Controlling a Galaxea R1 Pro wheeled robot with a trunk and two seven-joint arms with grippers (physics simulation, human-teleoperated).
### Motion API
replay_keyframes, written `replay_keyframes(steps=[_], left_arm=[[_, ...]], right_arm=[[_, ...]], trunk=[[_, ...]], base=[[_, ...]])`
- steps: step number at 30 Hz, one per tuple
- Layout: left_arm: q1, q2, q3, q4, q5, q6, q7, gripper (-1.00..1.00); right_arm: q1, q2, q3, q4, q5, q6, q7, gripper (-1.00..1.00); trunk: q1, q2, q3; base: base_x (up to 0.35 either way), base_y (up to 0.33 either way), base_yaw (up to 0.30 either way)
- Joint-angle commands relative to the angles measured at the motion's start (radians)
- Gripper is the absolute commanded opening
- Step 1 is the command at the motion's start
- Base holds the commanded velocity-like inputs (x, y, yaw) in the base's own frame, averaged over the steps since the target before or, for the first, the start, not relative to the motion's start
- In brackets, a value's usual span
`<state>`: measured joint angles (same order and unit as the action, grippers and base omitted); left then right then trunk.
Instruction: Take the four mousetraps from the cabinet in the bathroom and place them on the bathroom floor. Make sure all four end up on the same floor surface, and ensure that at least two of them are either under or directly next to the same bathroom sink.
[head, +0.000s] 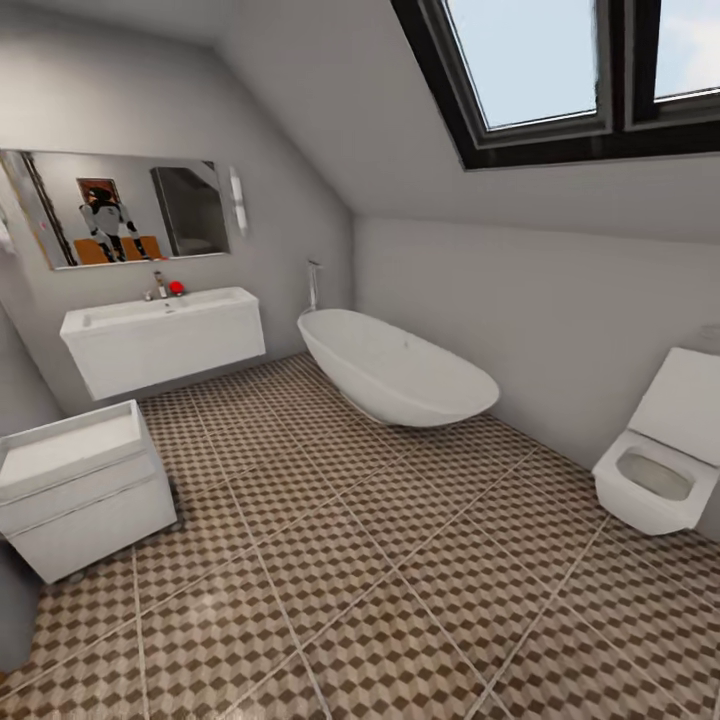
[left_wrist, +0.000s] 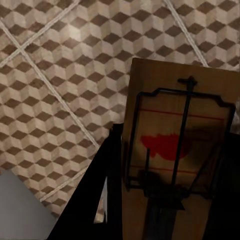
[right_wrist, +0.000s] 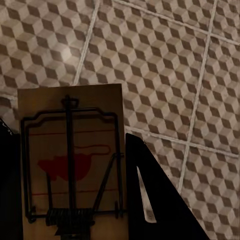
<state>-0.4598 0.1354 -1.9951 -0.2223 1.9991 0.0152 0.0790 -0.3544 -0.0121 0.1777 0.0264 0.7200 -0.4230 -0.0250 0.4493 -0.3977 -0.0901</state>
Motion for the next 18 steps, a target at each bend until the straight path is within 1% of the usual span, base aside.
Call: replay_keyframes(steps=[1, 18], left_arm=[[-0.002, 0.002, -0.004, -0.001, -0.001, -0.002, 0.011, -1.00], [-0.002, 0.007, -0.007, 0.002, -0.002, -0.004, 0.014, -1.00]], right_arm=[[-0.001, 0.000, 0.008, 0.003, -0.008, -0.005, 0.000, -1.00], [-0.001, 0.000, 0.008, 0.003, -0.008, -0.005, 0.000, -1.00]], trunk=[[0.001, -0.002, -0.002], [0.001, -0.002, -0.002]], base=[[0.000, 0.000, 0.291], [0.000, 0.000, 0.291]])
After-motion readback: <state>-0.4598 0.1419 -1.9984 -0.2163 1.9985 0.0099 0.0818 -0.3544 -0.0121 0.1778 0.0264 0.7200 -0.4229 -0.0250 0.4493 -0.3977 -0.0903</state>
